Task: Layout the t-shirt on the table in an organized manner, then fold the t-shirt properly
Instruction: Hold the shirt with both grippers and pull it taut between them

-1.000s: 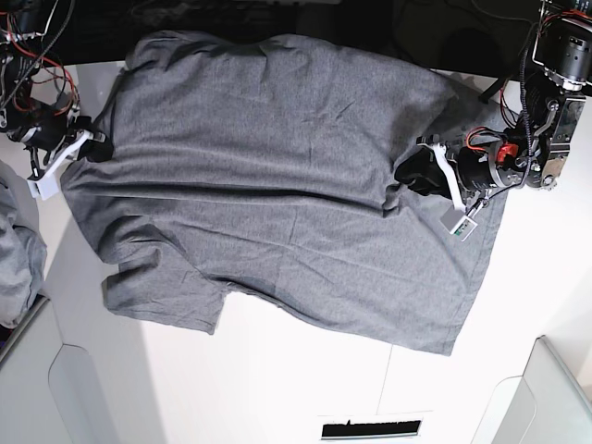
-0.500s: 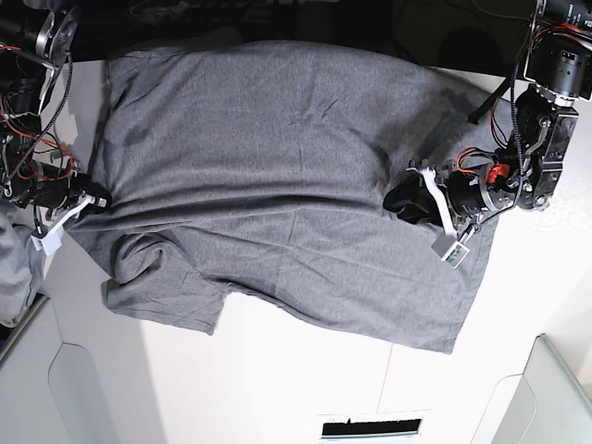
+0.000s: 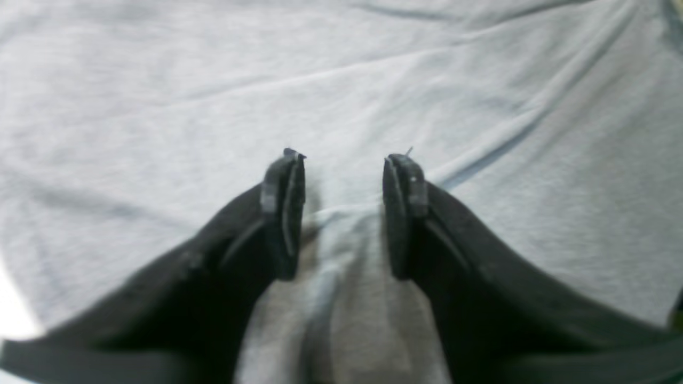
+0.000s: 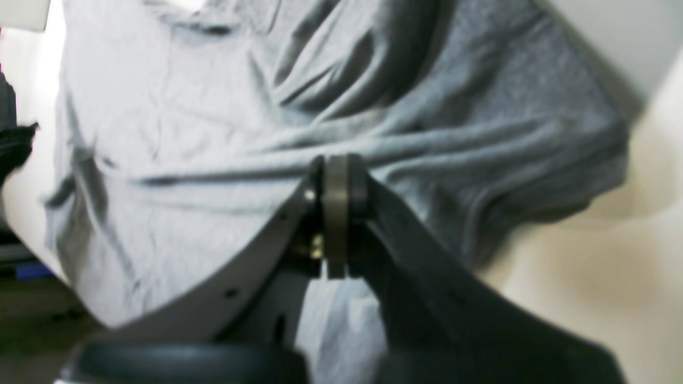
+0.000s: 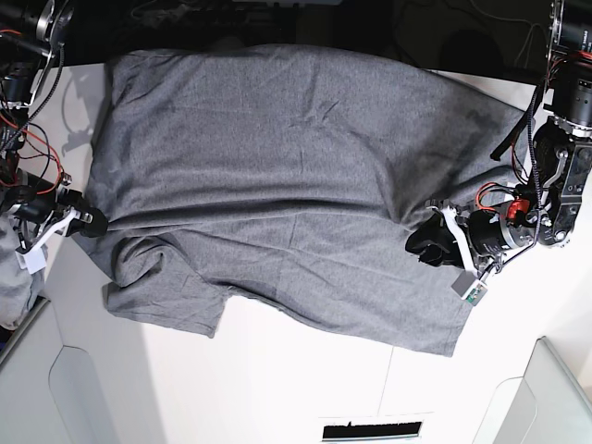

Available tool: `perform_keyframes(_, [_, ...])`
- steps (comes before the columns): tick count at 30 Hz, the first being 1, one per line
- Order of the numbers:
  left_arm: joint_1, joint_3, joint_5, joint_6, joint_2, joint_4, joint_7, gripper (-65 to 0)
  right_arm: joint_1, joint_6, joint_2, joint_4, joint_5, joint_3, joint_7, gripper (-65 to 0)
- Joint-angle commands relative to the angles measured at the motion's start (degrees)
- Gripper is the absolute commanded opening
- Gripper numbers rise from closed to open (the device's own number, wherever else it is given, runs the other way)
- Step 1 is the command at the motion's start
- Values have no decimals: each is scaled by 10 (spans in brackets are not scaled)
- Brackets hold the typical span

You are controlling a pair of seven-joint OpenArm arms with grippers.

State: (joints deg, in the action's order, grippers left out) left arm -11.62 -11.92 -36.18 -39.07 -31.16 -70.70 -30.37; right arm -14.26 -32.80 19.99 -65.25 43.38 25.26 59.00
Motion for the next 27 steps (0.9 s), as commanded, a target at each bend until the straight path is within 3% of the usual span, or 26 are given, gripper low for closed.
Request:
perform_keyframes(1, [-12, 5, 5, 3, -8, -5, 19, -476, -5, -5, 8, -14, 17, 1, 2, -650])
perform_keyframes(4, [-12, 5, 31, 51, -8, -5, 41, -604, 12, -5, 8, -16, 31, 1, 14, -650])
perform_keyframes(6, [-12, 5, 30, 59, -8, -5, 37, -646, 28, -7, 8, -16, 49, 1, 19, -650])
perform_keyframes(8, [-11, 5, 26, 49, -9, -5, 6, -648, 44, -11, 8, -17, 73, 1, 31, -650])
perform_keyframes(10, [-3, 5, -8, -5, -21, -8, -24, -648, 61, -17, 8, -21, 98, 1, 46, -650])
perform_keyframes(12, [16, 5, -77, -9, -40, -21, -38, -648, 82, -19, 8, -35, 114, 1, 56, -650])
perform_keyframes(14, [42, 5, -99, -9, -60, -37, -38, -648, 109, -20, 8, -60, 126, 1, 65, -650])
perform_keyframes(21, [92, 5, -85, -9, -76, -40, -36, -648, 178, -30, 1, -133, 158, 1, 73, -650])
perform_keyframes(24, [113, 5, -82, -9, -71, -38, -28, -648, 189, -30, -16, -130, 127, -10, 73, -650])
perform_keyframes(27, [122, 5, -38, -9, -47, -29, -27, -648, 188, -30, -30, -112, 72, -45, 69, -650])
